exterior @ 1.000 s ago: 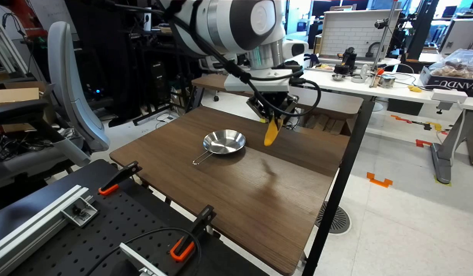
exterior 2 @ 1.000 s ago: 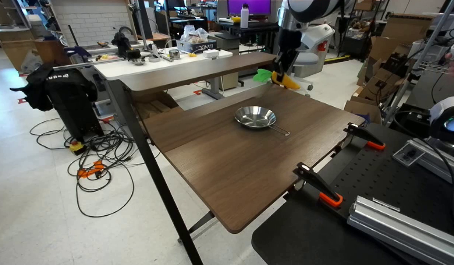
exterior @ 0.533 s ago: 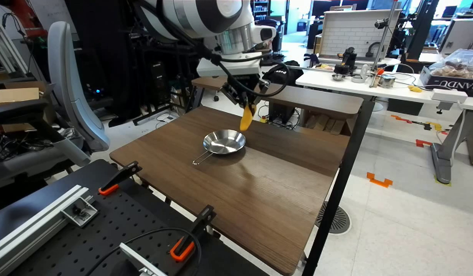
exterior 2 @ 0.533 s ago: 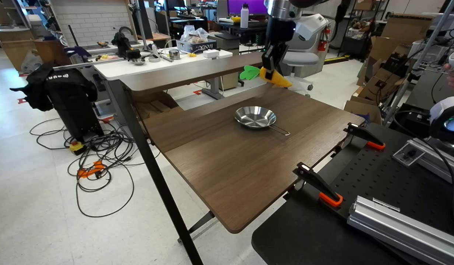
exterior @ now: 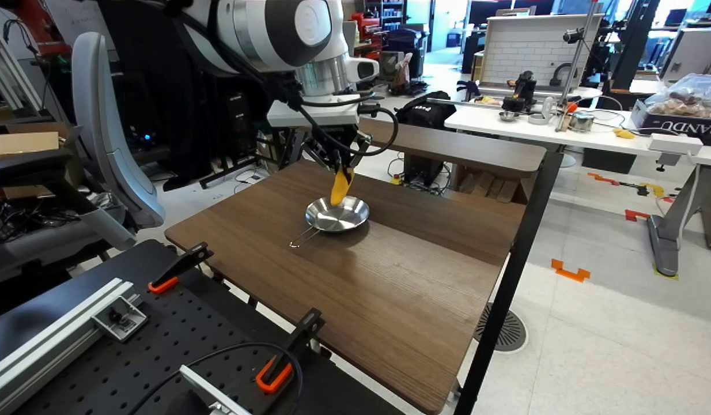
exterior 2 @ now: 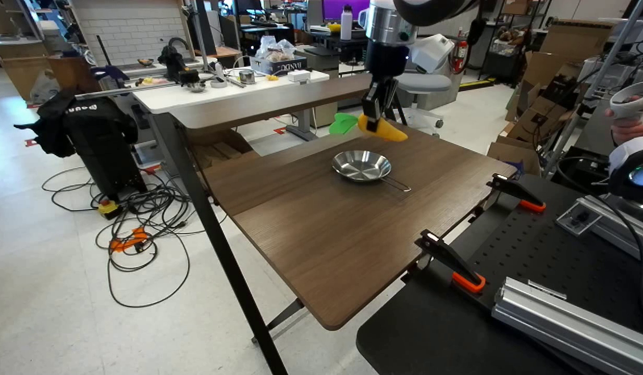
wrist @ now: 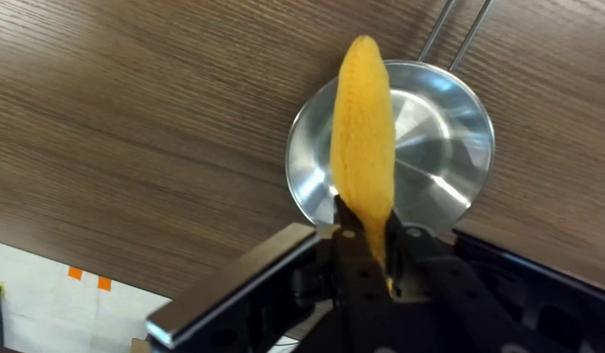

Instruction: Put the carrot plush toy on the pan

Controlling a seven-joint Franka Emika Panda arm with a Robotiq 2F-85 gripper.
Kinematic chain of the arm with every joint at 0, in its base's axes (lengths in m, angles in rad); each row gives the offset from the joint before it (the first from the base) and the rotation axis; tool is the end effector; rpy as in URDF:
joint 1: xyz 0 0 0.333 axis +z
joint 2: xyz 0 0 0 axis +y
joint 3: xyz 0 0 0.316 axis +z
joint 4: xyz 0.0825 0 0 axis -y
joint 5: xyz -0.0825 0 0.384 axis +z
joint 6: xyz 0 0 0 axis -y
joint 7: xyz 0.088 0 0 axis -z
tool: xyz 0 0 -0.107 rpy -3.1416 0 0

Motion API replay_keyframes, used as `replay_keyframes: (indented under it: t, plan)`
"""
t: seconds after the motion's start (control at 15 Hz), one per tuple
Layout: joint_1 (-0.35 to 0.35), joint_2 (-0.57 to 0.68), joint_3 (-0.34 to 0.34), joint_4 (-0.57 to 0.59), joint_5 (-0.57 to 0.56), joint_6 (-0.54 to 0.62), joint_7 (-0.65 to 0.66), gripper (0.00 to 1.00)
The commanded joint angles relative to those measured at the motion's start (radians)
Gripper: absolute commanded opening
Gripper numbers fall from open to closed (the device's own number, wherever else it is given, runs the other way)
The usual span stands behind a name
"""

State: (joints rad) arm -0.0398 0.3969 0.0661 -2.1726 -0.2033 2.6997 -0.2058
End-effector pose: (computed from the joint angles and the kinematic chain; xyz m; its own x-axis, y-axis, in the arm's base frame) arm 0.5758 0.0219 0.2200 0.9124 0.3956 0.1052 0.3850 -0.9166 0.1082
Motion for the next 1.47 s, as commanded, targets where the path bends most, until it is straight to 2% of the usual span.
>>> replay_keyframes:
  t: [0.0,0.2,0.27,0.4,0.87,1.0,1.4]
  plan:
    - [0.017,0.032,0.000,0.015,0.013,0.004,-0.029,0.03]
    - [0.030,0.065,-0.014,0.035,-0.003,0.004,-0.014,0.03]
    - [0.037,0.075,-0.022,0.042,-0.009,-0.002,-0.002,0.36]
    - [0.039,0.090,-0.024,0.051,-0.007,-0.004,-0.001,0.44]
    - [0.034,0.084,-0.014,0.052,0.004,-0.003,-0.007,0.97]
    - [0.035,0.065,-0.013,0.045,0.004,-0.002,-0.007,1.00]
    - [0.029,-0.022,-0.013,-0.002,0.007,0.012,-0.006,1.00]
